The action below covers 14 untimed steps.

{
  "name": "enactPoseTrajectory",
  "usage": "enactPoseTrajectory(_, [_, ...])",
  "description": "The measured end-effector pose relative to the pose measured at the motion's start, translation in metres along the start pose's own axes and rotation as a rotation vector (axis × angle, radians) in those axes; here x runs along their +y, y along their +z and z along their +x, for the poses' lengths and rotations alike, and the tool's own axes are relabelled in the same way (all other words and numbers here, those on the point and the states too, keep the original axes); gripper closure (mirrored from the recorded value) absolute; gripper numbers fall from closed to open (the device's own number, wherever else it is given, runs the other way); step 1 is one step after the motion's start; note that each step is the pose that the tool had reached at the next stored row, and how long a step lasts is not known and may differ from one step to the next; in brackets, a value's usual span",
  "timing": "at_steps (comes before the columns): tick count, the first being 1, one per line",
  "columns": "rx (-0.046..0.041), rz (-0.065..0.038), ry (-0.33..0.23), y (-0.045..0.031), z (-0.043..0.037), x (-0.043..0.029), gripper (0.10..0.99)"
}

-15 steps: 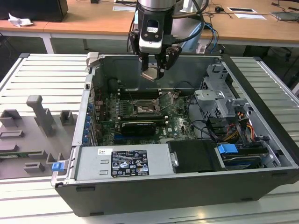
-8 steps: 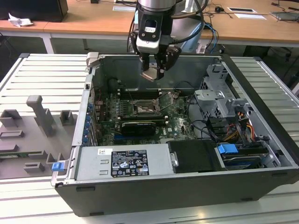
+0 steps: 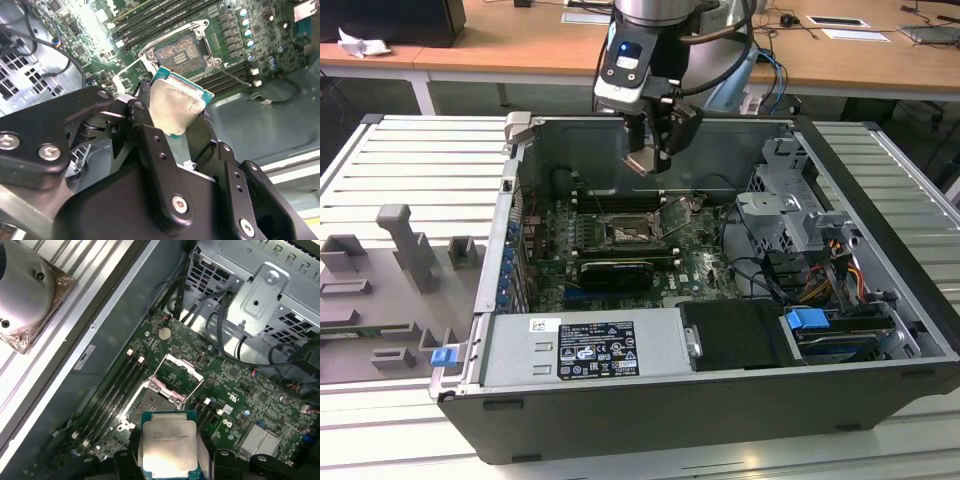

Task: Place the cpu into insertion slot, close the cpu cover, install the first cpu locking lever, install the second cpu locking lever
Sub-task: 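Place the cpu into insertion slot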

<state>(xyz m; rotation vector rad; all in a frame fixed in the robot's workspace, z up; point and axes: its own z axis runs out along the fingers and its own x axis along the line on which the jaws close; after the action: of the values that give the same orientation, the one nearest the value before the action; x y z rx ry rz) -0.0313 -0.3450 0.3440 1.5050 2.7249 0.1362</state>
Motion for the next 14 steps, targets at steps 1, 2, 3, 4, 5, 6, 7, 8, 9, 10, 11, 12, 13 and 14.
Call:
enactPoseTrajectory(1, [-0.0019, 0.0, 0.021, 0.0001, 0.0, 0.0, 0.557])
enactPoseTrajectory(2, [-0.0029, -0.001, 0.033, 0.0002, 0.0, 0.0, 0.557])
enactPoseTrajectory(3, [-0.004, -0.001, 0.046, 0.0003, 0.0, 0.0, 0.557])
enactPoseTrajectory(4, [-0.0064, -0.001, 0.072, 0.0006, 0.0, 0.0, 0.557])
enactPoseTrajectory(5, [-0.0083, -0.002, 0.093, 0.0008, 0.0, -0.0001, 0.557])
enactPoseTrajectory(6, [-0.0106, -0.002, 0.119, 0.001, 0.0, -0.0001, 0.557])
enactPoseTrajectory(7, [-0.0122, -0.003, 0.137, 0.0013, 0.0, -0.0001, 0.557])
enactPoseTrajectory(8, [-0.0134, -0.003, 0.152, 0.0015, 0.0, -0.0001, 0.557])
enactPoseTrajectory(9, [-0.0154, -0.003, 0.174, 0.0018, 0.0, -0.0002, 0.557])
enactPoseTrajectory(10, [-0.0166, -0.004, 0.187, 0.002, 0.0, -0.0002, 0.557])
enactPoseTrajectory(11, [-0.0192, -0.004, 0.216, 0.0026, 0.0, -0.0002, 0.557])
enactPoseTrajectory(12, [-0.022, -0.005, 0.246, 0.0038, 0.0, -0.0003, 0.557])
enactPoseTrajectory(13, [-0.0264, -0.006, 0.297, 0.0077, -0.0001, -0.0007, 0.557])
enactPoseTrajectory(14, [-0.0302, -0.007, 0.338, 0.0119, -0.0002, -0.0011, 0.557])
